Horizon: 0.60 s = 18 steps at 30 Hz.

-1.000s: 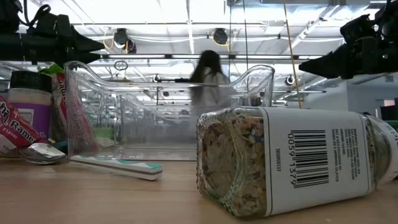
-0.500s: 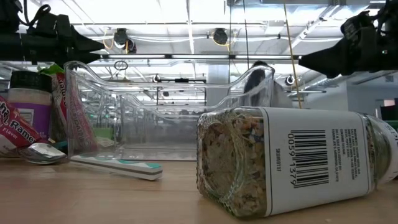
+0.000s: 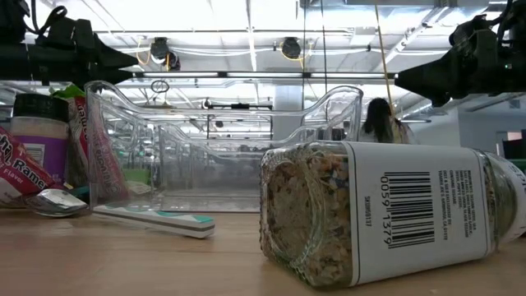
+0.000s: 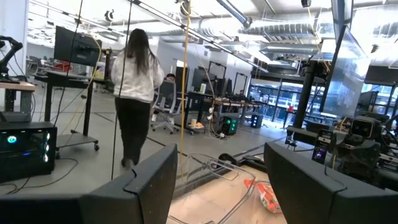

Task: Pick & Place Food Item
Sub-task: Put the green noodle pack into the bottom transparent bin

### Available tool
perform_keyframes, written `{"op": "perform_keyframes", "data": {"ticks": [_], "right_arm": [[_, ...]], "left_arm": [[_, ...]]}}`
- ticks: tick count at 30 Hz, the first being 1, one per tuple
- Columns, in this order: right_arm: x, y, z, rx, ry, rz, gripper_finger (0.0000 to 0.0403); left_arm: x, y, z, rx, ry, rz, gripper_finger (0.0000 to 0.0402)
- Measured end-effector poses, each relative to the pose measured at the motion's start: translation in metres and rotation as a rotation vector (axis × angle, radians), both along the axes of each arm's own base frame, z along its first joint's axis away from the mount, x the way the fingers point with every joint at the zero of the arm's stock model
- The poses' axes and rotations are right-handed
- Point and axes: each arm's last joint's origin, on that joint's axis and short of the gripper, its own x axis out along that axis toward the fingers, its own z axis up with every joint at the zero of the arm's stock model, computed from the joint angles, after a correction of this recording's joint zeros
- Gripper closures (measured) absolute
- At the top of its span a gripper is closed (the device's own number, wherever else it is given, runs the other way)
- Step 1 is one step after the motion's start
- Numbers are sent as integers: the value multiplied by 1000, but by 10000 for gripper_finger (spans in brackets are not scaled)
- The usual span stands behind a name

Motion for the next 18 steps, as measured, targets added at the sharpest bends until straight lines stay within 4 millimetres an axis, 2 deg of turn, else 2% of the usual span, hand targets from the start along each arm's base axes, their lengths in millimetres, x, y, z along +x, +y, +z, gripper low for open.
{"op": "perform_keyframes", "data": {"ticks": [18], "right_arm": [[0, 0, 1, 21, -14, 2, 273]], "left_arm": [[0, 0, 0, -17, -16, -6, 153]]}}
